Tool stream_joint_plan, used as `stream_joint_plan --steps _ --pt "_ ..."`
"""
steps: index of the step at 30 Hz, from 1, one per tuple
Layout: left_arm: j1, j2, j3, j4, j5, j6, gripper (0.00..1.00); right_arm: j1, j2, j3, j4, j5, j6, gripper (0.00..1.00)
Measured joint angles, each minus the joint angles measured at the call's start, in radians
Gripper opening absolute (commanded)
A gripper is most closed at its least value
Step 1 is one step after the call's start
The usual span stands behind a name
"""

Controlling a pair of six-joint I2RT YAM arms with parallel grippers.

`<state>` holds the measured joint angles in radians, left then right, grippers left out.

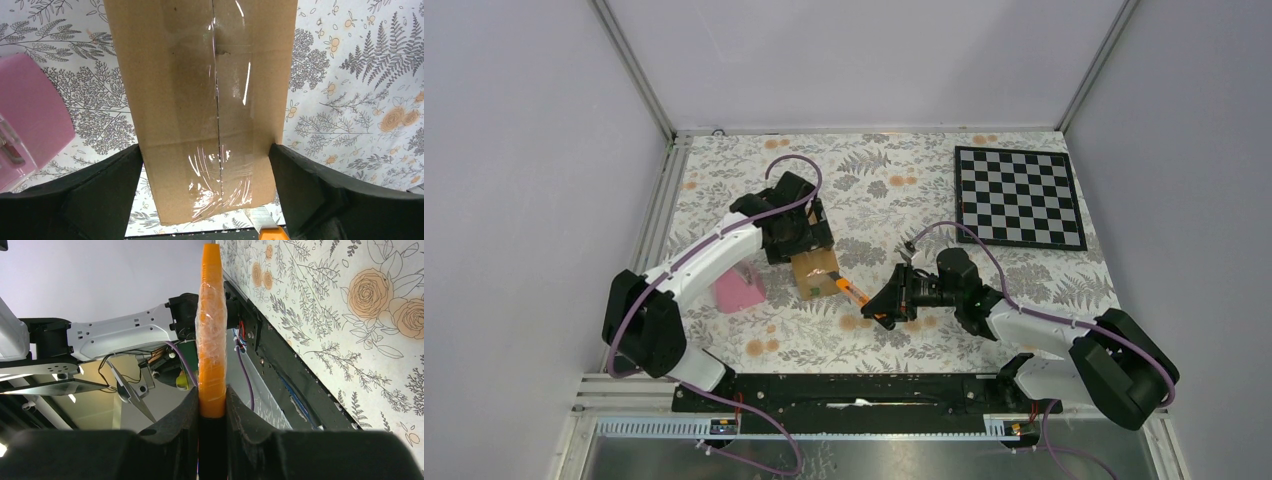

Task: Unpack the express box
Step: Cut the express box at the center of the board.

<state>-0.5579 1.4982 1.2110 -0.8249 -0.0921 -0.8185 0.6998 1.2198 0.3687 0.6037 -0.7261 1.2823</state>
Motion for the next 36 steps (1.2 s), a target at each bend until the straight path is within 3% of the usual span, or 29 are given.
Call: stream_joint_plan --steps 15,25,36 --pt "0.009 -0.087 -0.145 0.175 0.04 -0.021 0.99 0.0 0.027 0.008 0.021 -0.018 -0.001 0.0" --pt "0.016 -0.182 -0.277 0.296 0.073 -0.171 0.99 0.002 0.069 0.008 0.098 -0.043 0.058 0.0" --pt "-0.001 -0.193 -0.289 0.299 0.174 -0.303 0.99 0.005 0.077 -0.015 0.204 0.05 0.154 0.0"
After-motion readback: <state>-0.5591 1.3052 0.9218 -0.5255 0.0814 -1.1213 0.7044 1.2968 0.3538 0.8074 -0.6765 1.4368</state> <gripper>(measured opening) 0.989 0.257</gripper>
